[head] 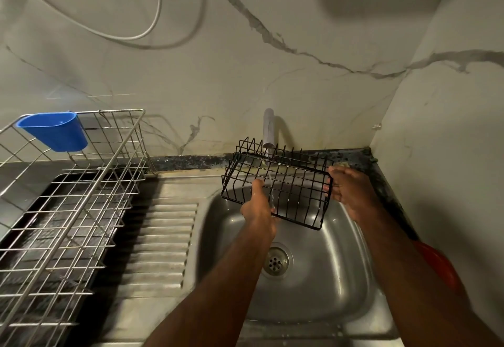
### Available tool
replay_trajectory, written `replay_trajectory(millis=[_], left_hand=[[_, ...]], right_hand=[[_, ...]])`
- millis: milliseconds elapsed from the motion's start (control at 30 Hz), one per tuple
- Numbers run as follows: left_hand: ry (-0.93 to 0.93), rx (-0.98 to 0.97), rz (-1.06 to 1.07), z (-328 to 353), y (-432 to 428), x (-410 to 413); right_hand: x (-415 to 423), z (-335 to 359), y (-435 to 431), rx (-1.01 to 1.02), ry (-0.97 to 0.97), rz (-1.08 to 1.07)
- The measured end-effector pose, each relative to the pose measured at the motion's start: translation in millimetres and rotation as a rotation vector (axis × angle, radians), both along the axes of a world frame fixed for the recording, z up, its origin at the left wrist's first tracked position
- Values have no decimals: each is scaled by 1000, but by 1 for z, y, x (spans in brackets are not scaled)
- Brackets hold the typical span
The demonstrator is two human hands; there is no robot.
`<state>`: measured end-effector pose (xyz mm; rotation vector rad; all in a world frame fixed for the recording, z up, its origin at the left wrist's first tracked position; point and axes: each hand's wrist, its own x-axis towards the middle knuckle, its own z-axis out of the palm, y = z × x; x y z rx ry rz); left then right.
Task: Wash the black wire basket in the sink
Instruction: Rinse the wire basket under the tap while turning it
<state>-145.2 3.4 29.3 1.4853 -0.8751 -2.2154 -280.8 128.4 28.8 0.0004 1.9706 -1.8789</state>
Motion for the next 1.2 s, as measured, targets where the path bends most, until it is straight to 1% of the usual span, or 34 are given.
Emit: replay_trajectory(millis=[300,733,1000,1200], left_hand=[[9,13,-25,-4,5,4],[-12,3,-34,-1,9,0],[17,15,7,-2,5,3],[4,3,35,0,-1,5]], right_hand=[[1,-12,10,12,-10,-6],[-3,-14,17,-31,-30,-24],[-1,-8,7,-35,-22,-3],[-2,-1,-1,-31,-17,37]])
